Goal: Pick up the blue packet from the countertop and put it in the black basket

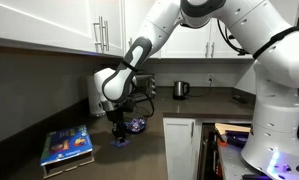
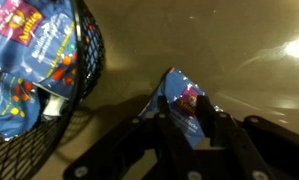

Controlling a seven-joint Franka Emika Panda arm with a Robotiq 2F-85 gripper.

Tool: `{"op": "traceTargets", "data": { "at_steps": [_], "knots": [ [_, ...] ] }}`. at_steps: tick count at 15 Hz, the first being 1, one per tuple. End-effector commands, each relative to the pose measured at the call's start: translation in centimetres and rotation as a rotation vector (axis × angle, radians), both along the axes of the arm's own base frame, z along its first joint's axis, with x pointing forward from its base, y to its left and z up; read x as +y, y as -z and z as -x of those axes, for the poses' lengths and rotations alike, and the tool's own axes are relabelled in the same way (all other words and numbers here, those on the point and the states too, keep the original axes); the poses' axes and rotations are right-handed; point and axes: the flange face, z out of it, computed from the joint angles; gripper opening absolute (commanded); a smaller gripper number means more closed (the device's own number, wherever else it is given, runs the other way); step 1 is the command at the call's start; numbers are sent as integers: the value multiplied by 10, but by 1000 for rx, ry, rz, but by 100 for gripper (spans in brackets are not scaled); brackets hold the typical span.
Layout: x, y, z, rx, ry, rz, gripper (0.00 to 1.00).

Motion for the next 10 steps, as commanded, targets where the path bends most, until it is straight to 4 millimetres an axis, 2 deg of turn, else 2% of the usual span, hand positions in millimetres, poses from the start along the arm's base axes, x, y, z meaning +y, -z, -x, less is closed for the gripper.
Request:
{"op": "traceTargets", "data": {
  "at_steps": [1, 2, 3, 4, 6, 10],
  "knots": [
    [-2, 3, 0, 36, -6, -29, 6],
    [-2, 4, 0, 38, -6, -29, 4],
    [-2, 5, 1, 41, -6, -29, 7],
    [-2, 6, 1, 41, -6, -31, 33],
    [-1, 7, 1, 42, -7, -32, 36],
    [1, 8, 0, 38, -10, -31, 59]
  ]
}}
